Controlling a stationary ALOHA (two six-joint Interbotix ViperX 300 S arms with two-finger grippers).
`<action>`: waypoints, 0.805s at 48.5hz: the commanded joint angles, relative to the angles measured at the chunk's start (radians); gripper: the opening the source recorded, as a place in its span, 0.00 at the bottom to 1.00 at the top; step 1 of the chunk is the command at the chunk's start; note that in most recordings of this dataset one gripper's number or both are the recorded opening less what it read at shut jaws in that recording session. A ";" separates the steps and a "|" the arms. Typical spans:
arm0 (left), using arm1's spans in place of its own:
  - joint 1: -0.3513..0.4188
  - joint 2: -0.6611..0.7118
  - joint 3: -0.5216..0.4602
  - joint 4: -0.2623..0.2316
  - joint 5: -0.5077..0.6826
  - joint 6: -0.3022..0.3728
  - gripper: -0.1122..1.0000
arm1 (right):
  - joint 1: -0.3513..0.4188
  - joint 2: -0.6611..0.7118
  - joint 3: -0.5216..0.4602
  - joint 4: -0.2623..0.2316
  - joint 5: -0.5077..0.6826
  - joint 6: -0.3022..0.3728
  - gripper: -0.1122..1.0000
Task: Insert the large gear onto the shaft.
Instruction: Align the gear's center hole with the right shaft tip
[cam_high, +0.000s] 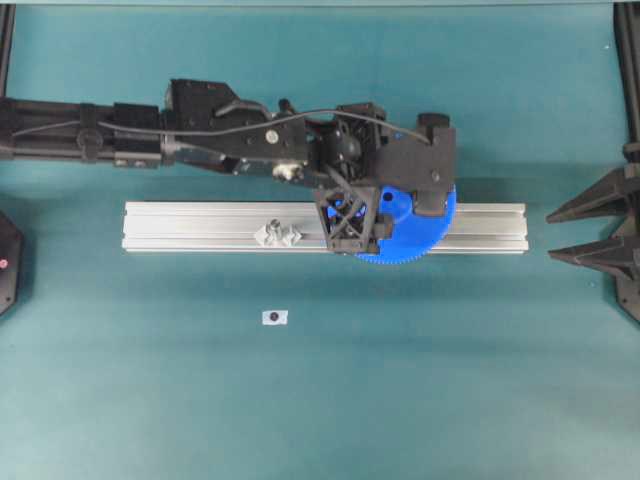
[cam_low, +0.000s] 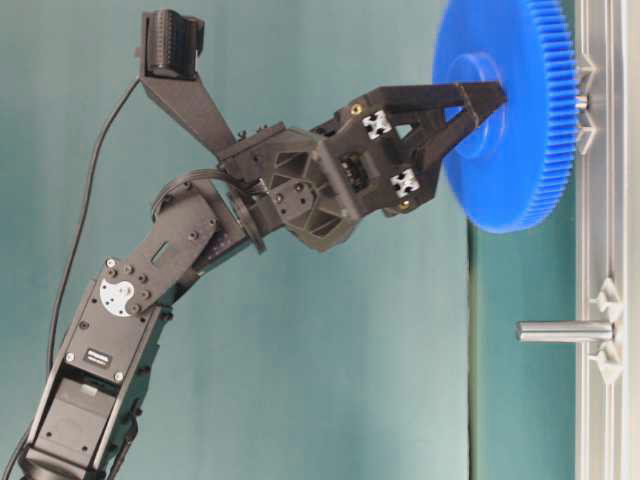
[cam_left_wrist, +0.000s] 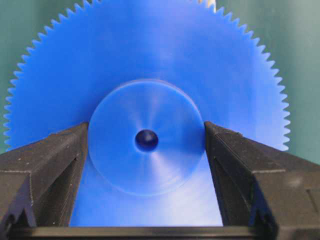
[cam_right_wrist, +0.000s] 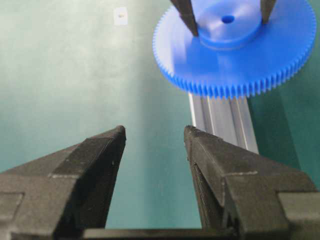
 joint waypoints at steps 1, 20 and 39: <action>0.017 -0.029 -0.035 0.002 -0.003 -0.002 0.80 | -0.002 0.008 -0.009 -0.002 -0.009 0.008 0.62; 0.014 0.002 -0.067 0.002 -0.003 0.000 0.80 | -0.002 0.008 -0.009 -0.002 -0.011 0.008 0.62; 0.015 0.009 -0.075 0.002 0.051 0.008 0.80 | -0.002 0.008 -0.009 -0.002 -0.011 0.023 0.62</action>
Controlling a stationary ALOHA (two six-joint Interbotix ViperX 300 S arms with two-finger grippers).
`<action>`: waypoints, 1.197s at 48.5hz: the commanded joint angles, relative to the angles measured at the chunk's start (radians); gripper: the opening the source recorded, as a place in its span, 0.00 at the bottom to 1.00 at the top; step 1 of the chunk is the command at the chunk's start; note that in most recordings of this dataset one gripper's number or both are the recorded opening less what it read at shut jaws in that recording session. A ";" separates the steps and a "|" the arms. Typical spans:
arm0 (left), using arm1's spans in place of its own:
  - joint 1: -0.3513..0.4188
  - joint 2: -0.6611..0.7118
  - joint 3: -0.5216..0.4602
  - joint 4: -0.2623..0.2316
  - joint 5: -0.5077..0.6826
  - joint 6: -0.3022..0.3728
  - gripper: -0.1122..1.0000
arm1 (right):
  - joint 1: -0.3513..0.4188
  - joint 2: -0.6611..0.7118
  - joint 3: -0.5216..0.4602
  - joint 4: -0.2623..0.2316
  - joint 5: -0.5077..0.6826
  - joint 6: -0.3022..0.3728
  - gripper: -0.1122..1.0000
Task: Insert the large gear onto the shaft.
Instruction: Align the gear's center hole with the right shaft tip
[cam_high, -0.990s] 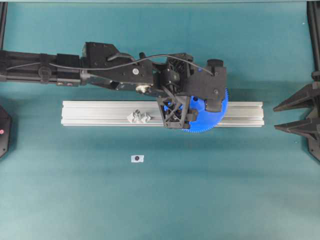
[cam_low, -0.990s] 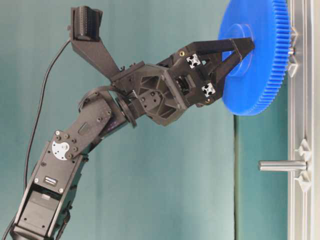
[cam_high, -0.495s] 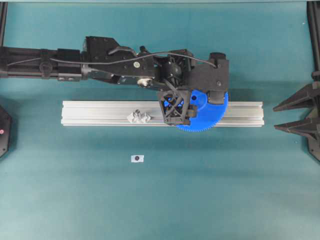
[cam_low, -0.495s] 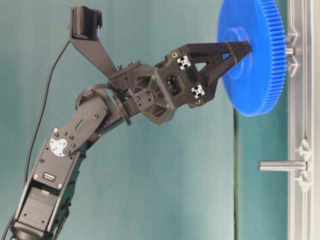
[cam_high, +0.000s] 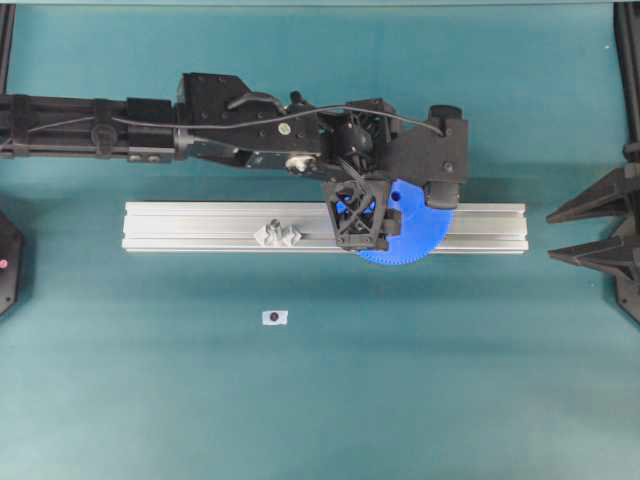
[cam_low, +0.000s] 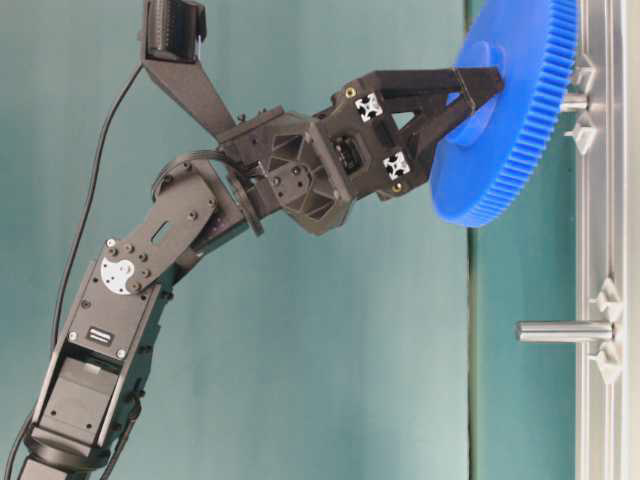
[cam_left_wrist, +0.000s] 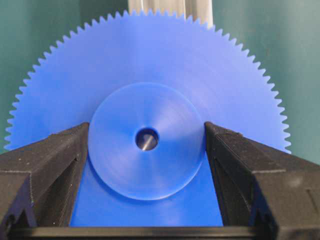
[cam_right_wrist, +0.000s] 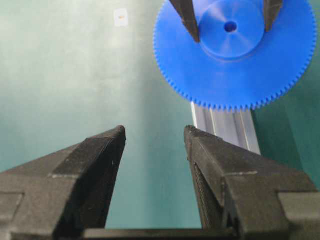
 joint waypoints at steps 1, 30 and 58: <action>0.008 -0.025 -0.017 0.003 0.012 0.002 0.80 | -0.002 0.008 -0.009 -0.002 -0.008 0.008 0.62; 0.006 -0.051 0.028 0.003 0.020 -0.003 0.80 | -0.002 0.008 -0.005 -0.002 -0.008 0.012 0.62; -0.003 -0.043 0.003 0.003 0.015 0.005 0.80 | -0.002 0.008 -0.005 -0.002 -0.008 0.012 0.62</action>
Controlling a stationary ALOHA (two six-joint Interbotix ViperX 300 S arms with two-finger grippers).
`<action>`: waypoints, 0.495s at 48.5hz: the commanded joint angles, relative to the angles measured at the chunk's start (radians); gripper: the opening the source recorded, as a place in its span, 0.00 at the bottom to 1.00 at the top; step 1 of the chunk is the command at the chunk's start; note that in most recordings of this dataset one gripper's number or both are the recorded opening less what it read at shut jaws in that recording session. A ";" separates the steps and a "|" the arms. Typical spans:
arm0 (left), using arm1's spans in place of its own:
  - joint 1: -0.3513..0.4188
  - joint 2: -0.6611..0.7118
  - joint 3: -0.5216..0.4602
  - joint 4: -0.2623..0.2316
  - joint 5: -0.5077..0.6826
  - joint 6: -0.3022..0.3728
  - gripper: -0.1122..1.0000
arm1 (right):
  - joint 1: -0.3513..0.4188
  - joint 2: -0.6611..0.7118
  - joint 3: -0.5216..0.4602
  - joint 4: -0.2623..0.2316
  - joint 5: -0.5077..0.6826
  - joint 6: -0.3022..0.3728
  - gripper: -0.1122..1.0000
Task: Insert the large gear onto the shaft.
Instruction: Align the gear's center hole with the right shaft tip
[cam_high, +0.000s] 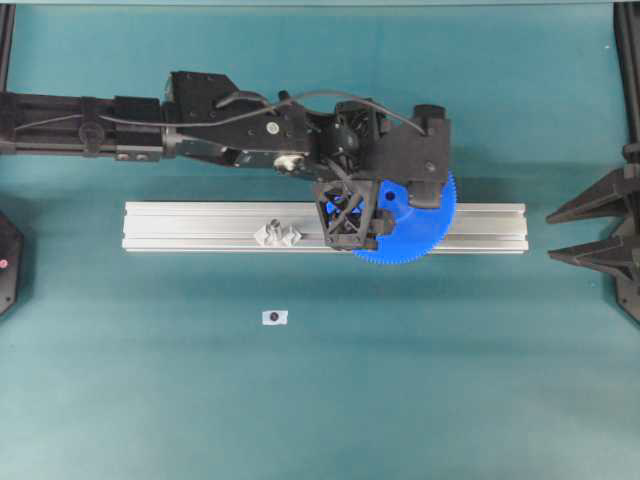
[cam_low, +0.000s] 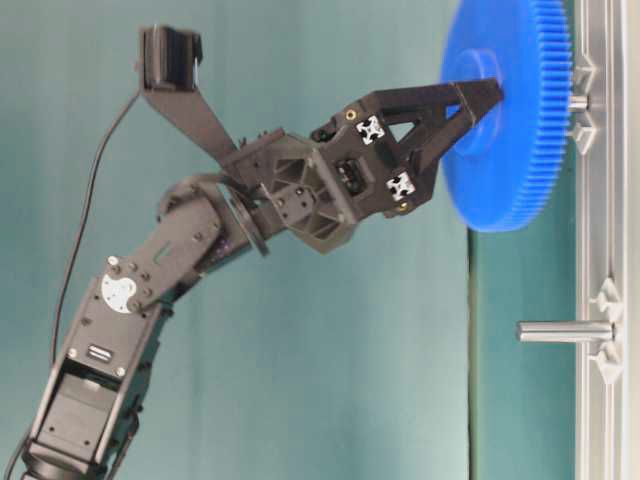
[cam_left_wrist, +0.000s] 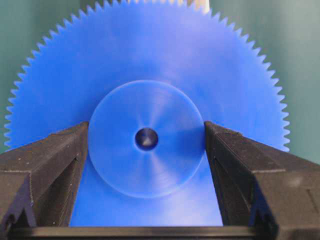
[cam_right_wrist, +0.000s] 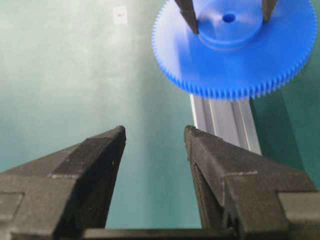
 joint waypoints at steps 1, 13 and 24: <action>-0.003 -0.017 -0.040 0.003 -0.005 -0.002 0.80 | -0.002 0.008 -0.011 0.002 -0.008 0.011 0.62; -0.003 -0.026 -0.067 0.003 -0.008 -0.002 0.80 | -0.002 0.006 -0.009 0.000 -0.008 0.011 0.62; -0.006 -0.015 -0.083 0.003 -0.009 -0.002 0.80 | -0.002 0.006 -0.009 0.000 -0.008 0.011 0.62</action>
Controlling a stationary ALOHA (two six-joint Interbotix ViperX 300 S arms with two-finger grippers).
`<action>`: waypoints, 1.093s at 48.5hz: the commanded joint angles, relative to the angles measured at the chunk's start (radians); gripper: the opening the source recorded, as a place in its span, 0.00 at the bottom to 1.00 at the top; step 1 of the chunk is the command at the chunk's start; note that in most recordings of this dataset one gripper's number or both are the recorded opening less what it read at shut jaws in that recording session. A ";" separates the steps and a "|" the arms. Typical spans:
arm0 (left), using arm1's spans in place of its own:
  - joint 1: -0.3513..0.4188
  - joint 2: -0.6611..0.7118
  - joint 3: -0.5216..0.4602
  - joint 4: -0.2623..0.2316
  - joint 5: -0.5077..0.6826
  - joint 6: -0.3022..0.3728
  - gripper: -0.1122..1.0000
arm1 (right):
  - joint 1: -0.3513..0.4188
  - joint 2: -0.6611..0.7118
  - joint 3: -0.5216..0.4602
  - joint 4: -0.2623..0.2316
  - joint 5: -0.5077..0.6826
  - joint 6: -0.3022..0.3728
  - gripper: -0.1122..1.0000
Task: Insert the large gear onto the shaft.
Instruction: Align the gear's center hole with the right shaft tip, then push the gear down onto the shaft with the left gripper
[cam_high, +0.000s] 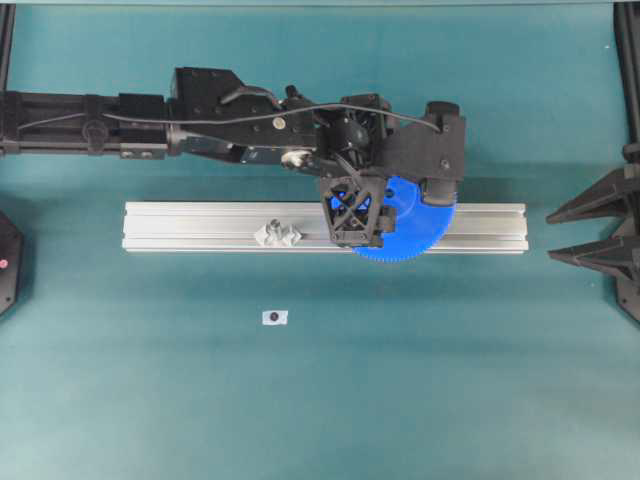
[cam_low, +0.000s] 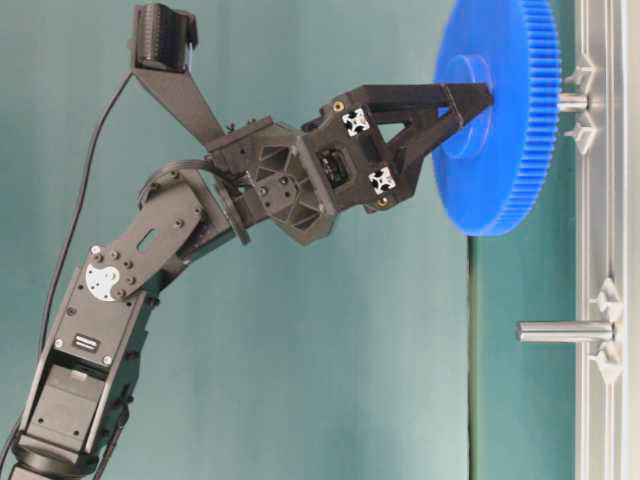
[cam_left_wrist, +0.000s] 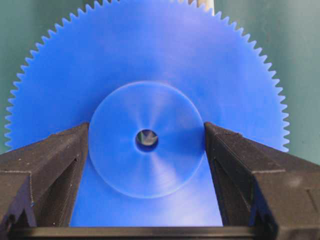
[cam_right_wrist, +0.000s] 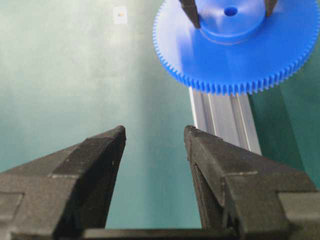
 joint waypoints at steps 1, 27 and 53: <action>-0.005 -0.017 -0.041 0.003 -0.009 -0.002 0.80 | -0.002 0.006 -0.009 -0.002 -0.008 0.009 0.62; -0.025 0.002 -0.003 0.003 -0.009 -0.017 0.80 | -0.002 0.006 -0.012 0.003 -0.008 0.009 0.62; 0.009 0.008 -0.003 0.003 -0.018 -0.009 0.80 | -0.002 0.006 -0.012 0.003 -0.008 0.023 0.62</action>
